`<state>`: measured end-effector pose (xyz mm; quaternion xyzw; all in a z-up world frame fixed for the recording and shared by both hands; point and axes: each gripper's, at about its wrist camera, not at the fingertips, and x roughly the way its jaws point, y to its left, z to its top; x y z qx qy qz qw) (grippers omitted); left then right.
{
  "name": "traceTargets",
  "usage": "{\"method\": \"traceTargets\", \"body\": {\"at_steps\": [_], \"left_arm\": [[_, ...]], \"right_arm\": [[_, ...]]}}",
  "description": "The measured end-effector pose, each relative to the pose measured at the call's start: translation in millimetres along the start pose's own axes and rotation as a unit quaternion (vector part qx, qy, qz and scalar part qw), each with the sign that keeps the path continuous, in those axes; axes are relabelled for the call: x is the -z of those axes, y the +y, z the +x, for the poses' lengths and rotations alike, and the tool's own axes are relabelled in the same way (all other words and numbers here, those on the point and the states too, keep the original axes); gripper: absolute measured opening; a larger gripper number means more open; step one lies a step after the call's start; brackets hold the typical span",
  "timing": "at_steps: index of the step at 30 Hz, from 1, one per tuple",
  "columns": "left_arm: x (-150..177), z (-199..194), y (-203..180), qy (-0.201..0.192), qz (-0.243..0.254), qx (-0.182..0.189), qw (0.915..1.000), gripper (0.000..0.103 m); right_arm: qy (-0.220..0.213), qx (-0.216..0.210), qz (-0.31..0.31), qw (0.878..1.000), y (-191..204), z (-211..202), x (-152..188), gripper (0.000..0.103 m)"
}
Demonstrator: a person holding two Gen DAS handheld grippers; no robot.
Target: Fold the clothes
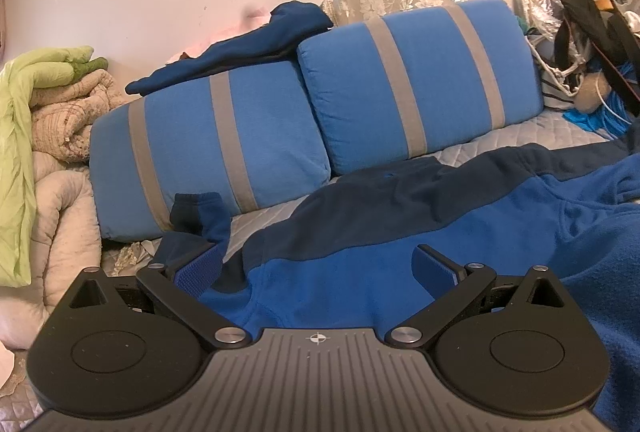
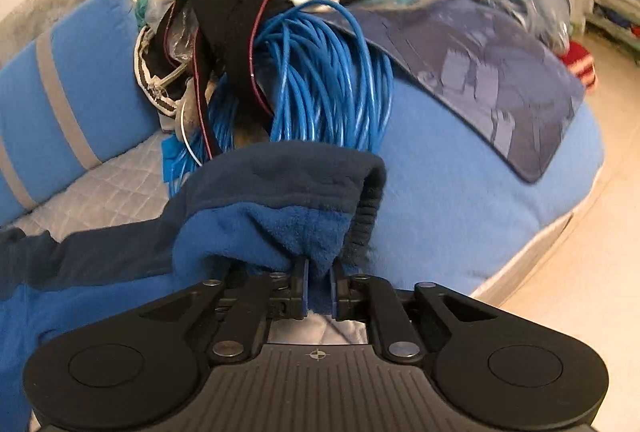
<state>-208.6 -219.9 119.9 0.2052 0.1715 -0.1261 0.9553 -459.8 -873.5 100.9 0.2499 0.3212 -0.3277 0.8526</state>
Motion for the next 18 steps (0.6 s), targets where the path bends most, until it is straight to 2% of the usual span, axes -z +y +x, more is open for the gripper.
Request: {"method": "traceTargets", "body": {"at_steps": [3,7,11,14,15,17,18], "left_arm": [[0.0,-0.2,-0.3,0.000,0.000,0.000,1.0000,0.103],[0.1,-0.2,-1.3,0.000,0.000,-0.001,1.0000,0.103],[-0.3,0.2,-2.6,0.001,0.002,-0.002,1.0000,0.103],[-0.4,0.3,-2.9,0.001,0.002,-0.002,1.0000,0.103],[-0.4,0.3,-3.1,0.001,0.002,-0.002,1.0000,0.103],[-0.5,0.8,-3.3,0.002,0.003,-0.003,1.0000,0.103],[-0.6,1.1,-3.5,0.003,0.003,-0.003,1.0000,0.103]], "right_arm": [[-0.016,-0.025,0.036,0.999,-7.4,-1.0,1.5,0.028],[-0.045,-0.069,0.100,0.992,-18.1,-1.2,-0.6,0.040],[-0.071,-0.107,0.162,0.978,-30.4,3.0,-5.0,0.041],[-0.085,-0.127,0.220,0.963,-42.7,8.4,-9.4,0.048],[-0.089,-0.129,0.238,0.958,-46.9,10.7,-10.4,0.049],[-0.094,-0.113,0.246,0.958,-47.5,12.5,-14.8,0.047],[-0.095,-0.103,0.245,0.959,-46.8,13.0,-17.4,0.033]]}}
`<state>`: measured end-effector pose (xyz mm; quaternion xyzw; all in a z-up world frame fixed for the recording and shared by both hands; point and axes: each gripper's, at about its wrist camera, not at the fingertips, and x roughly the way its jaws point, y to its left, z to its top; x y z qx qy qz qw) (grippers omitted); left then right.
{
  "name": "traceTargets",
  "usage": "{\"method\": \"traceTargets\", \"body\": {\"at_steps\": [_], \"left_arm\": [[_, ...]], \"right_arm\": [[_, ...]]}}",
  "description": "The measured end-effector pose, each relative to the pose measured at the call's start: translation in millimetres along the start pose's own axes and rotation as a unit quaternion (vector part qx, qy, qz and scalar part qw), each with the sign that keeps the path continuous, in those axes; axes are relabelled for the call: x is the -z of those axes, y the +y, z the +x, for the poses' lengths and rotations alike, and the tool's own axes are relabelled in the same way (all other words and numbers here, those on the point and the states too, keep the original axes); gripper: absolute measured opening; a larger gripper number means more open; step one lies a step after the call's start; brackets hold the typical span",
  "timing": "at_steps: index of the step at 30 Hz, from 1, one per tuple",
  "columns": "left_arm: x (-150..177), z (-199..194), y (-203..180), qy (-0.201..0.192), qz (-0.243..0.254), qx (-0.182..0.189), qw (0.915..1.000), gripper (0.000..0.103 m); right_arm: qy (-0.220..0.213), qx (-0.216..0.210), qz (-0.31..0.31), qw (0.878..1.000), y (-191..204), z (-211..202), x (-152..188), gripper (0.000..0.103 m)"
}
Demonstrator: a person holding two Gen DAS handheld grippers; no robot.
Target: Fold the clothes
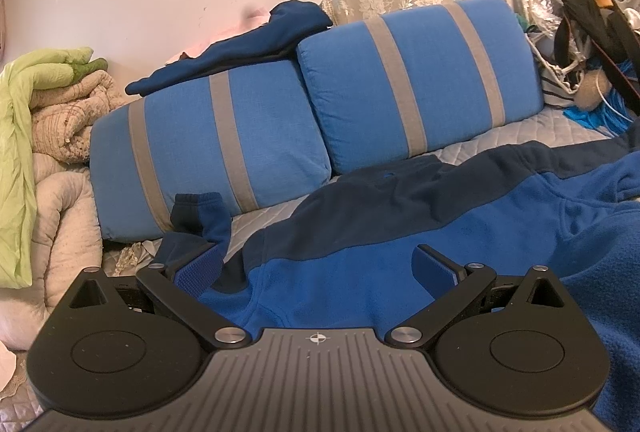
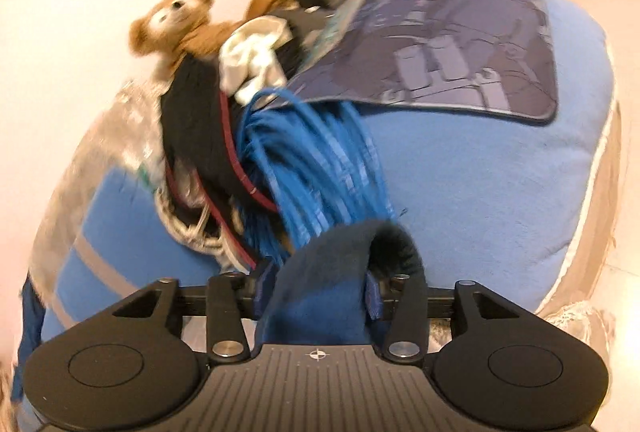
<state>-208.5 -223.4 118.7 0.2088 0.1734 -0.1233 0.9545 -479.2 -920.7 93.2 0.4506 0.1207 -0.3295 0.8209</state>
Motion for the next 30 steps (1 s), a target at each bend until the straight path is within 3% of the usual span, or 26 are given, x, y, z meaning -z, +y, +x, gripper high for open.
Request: {"method": "traceTargets", "body": {"at_steps": [1,4,7,10,12,13,18,20,22,25,28,30], "left_arm": [[-0.1,0.1,-0.3,0.000,0.000,0.000,1.0000,0.103],[-0.3,0.0,-0.7,0.001,0.001,0.000,1.0000,0.103],[0.1,0.6,0.9,0.001,-0.003,0.003,1.0000,0.103],[-0.5,2.3,2.0,0.005,-0.009,0.005,0.9999,0.103],[-0.7,3.5,1.8,0.007,-0.008,0.005,0.9999,0.103],[-0.8,3.9,0.9,0.008,-0.005,0.003,0.9999,0.103],[-2.5,6.5,-2.3,0.013,0.000,0.002,0.9999,0.103],[-2.2,7.0,-2.0,0.014,-0.001,0.003,0.9999,0.103],[-1.8,7.0,-1.1,0.013,-0.002,0.005,0.9999,0.103],[-0.9,8.5,7.4,0.016,-0.018,0.035,0.9991,0.103],[-1.3,16.3,19.8,0.035,-0.045,0.099,0.9935,0.103],[-0.8,22.8,27.0,0.050,-0.053,0.160,0.9844,0.103]], "right_arm": [[-0.004,0.010,-0.002,1.000,1.7,1.2,-1.8,0.019],[-0.025,0.037,-0.112,0.993,36.8,-0.7,-10.9,0.013],[-0.049,0.050,-0.211,0.975,79.7,-1.5,-25.4,0.013],[-0.092,0.036,-0.333,0.938,124.4,-2.8,-30.0,0.013],[-0.102,0.055,-0.390,0.913,139.0,9.4,-27.9,0.013],[-0.094,0.067,-0.400,0.909,140.3,19.4,-27.6,0.013],[-0.041,0.122,-0.379,0.916,122.0,58.5,-13.4,0.014],[-0.028,0.140,-0.369,0.918,115.0,66.7,-5.3,0.022],[-0.027,0.142,-0.358,0.922,111.4,62.5,1.7,0.060],[-0.053,0.125,-0.339,0.931,112.0,42.4,8.8,0.089],[-0.082,0.111,-0.315,0.939,107.4,17.1,9.9,0.094],[-0.097,0.108,-0.287,0.947,98.5,1.6,9.1,0.094]]}}
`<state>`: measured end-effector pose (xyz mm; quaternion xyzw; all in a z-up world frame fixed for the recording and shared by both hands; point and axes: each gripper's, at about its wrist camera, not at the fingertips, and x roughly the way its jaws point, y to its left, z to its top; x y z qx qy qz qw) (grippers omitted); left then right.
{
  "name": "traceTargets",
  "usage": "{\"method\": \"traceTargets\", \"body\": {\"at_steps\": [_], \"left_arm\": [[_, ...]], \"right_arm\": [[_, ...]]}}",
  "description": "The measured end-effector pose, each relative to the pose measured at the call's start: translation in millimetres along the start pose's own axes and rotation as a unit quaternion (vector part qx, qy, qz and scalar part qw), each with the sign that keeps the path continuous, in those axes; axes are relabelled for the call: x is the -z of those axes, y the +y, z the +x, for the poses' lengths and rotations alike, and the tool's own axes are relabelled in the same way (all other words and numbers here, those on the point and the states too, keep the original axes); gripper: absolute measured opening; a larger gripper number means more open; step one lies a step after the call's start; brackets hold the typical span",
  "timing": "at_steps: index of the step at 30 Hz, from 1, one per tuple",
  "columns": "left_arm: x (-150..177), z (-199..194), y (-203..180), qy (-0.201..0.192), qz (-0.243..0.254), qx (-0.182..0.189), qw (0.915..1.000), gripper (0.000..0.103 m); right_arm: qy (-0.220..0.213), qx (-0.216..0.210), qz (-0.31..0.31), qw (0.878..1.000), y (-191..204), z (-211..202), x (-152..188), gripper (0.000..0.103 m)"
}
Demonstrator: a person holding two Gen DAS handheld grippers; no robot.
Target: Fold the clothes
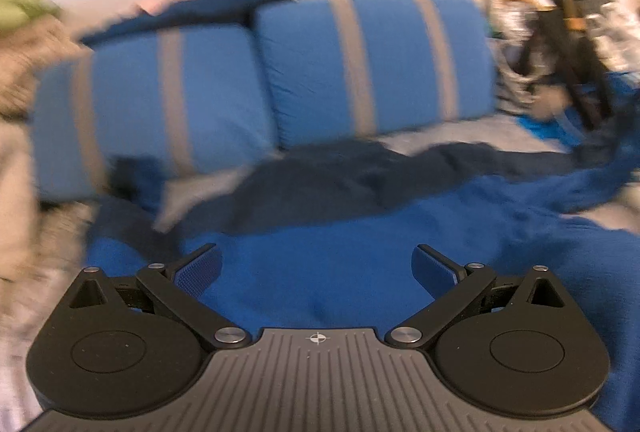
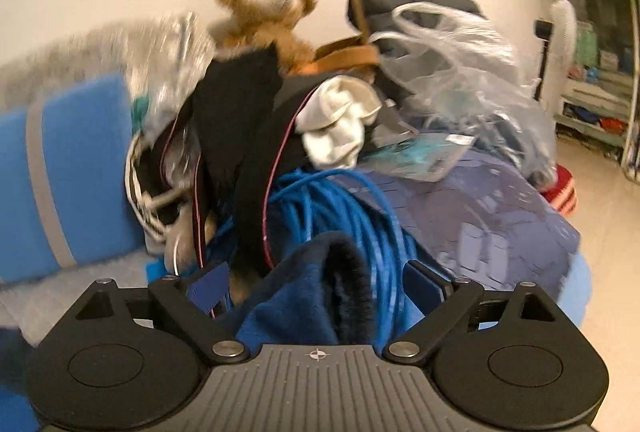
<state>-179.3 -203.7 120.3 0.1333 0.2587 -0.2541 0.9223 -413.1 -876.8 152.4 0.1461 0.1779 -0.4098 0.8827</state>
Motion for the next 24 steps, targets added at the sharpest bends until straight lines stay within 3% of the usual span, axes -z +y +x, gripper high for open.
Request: {"method": "traceTargets", "body": {"at_steps": [2,5,8,13,15,16,19,21,24], "left_arm": [[-0.2,3.6,4.8,0.014,0.003,0.053,0.9985,0.103],[-0.6,7.7,6.1,0.024,0.001,0.071,0.9972,0.103],[-0.1,11.8,7.1,0.036,-0.006,0.083,0.9959,0.103],[1.2,16.7,16.3,0.045,-0.039,0.097,0.9935,0.103],[1.7,17.0,20.8,0.043,-0.056,0.098,0.9926,0.103],[1.5,17.0,23.7,0.042,-0.065,0.101,0.9918,0.103],[1.5,17.8,30.7,0.040,-0.089,0.110,0.9891,0.103],[1.7,18.2,33.8,0.039,-0.100,0.113,0.9878,0.103],[1.4,18.9,35.8,0.038,-0.105,0.120,0.9865,0.103]], "right_arm": [[-0.002,0.009,0.046,0.999,-15.3,-10.5,5.5,0.094],[0.042,0.006,0.123,0.992,-36.3,-10.2,19.6,0.085],[0.089,-0.001,0.202,0.975,-46.0,-2.4,35.8,0.075],[0.104,-0.023,0.268,0.957,-40.9,10.1,46.3,0.062],[0.109,-0.021,0.273,0.956,-36.5,16.0,43.9,0.054],[0.112,-0.019,0.274,0.955,-34.4,19.0,42.4,0.040],[0.134,0.012,0.222,0.966,-24.9,25.9,28.8,0.022],[0.138,0.033,0.158,0.977,-15.0,27.5,16.1,0.015],[0.118,0.053,0.072,0.989,-3.4,28.2,-1.6,0.013]]}}
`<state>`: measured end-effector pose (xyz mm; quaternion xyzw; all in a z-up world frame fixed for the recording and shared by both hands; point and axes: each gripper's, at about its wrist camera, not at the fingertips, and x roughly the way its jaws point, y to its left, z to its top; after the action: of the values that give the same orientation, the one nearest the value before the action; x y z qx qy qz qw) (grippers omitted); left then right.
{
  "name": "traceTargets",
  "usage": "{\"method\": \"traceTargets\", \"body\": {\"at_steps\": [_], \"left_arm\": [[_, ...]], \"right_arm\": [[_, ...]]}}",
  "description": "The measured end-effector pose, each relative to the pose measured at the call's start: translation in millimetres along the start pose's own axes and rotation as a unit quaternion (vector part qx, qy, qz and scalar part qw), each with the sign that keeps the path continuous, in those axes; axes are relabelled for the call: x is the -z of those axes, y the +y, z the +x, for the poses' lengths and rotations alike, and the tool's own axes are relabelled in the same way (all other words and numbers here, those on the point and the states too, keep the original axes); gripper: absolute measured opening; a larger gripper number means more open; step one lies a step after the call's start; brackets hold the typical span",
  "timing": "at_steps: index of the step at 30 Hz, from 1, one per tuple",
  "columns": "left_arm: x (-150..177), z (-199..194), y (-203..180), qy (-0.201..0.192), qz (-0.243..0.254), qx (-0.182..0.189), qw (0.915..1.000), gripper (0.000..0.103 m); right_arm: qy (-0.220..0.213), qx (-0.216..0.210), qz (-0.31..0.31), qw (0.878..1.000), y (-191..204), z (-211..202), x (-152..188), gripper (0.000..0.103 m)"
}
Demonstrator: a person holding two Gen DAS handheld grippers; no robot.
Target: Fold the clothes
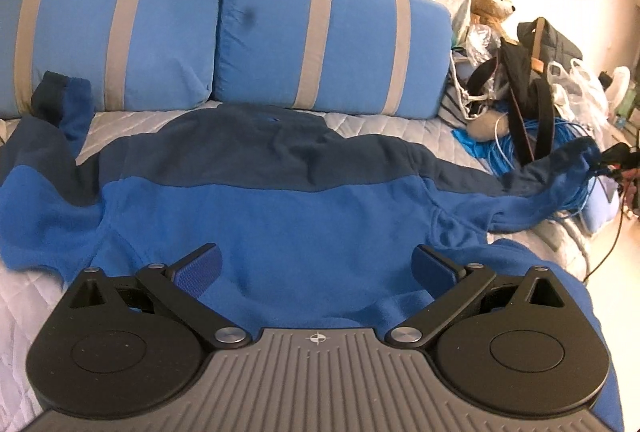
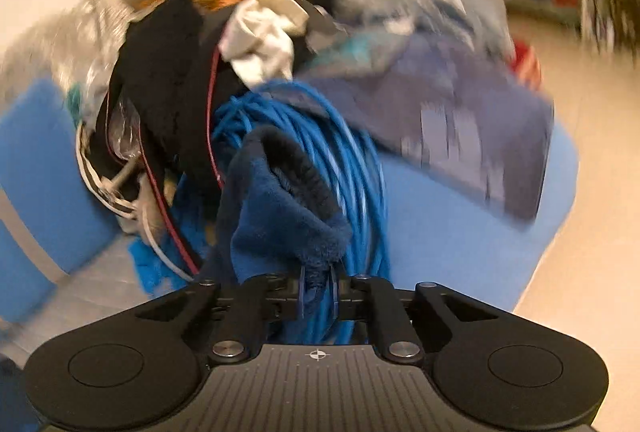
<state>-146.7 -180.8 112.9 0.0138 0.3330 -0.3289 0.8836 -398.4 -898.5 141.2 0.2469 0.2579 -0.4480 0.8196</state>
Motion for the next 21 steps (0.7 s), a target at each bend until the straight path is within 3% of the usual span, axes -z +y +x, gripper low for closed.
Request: {"method": "traceTargets", "body": {"at_steps": [6,10,14,15,16,19,21], "left_arm": [[0.5,-0.6,-0.1,-0.002,0.000,-0.003,1.0000,0.103],[2.1,-1.9,-0.1,-0.008,-0.001,-0.007,0.9999,0.103],[2.3,-1.4,1.4,-0.010,-0.003,-0.004,0.9999,0.103],[2.1,-1.2,2.0,-0.010,-0.004,-0.001,0.9999,0.103],[1.8,-1.0,2.5,-0.009,-0.005,0.001,0.9999,0.103],[1.6,-1.2,4.0,-0.010,-0.008,0.005,0.9999,0.103],[2.3,-2.2,4.4,-0.013,-0.011,0.004,0.9998,0.103]], "right_arm": [[-0.109,-0.035,-0.106,0.988,13.5,-10.0,-13.1,0.013],[-0.047,0.016,-0.101,0.994,5.9,17.1,-3.3,0.014],[-0.017,0.017,-0.088,0.996,4.2,19.2,13.7,0.016],[-0.013,0.015,-0.087,0.996,4.3,17.9,18.0,0.024],[-0.011,0.014,-0.085,0.996,4.2,16.0,21.7,0.039],[-0.013,0.017,-0.064,0.998,2.7,6.4,28.6,0.071],[-0.036,0.014,-0.043,0.998,3.8,-9.2,36.6,0.077]]}}
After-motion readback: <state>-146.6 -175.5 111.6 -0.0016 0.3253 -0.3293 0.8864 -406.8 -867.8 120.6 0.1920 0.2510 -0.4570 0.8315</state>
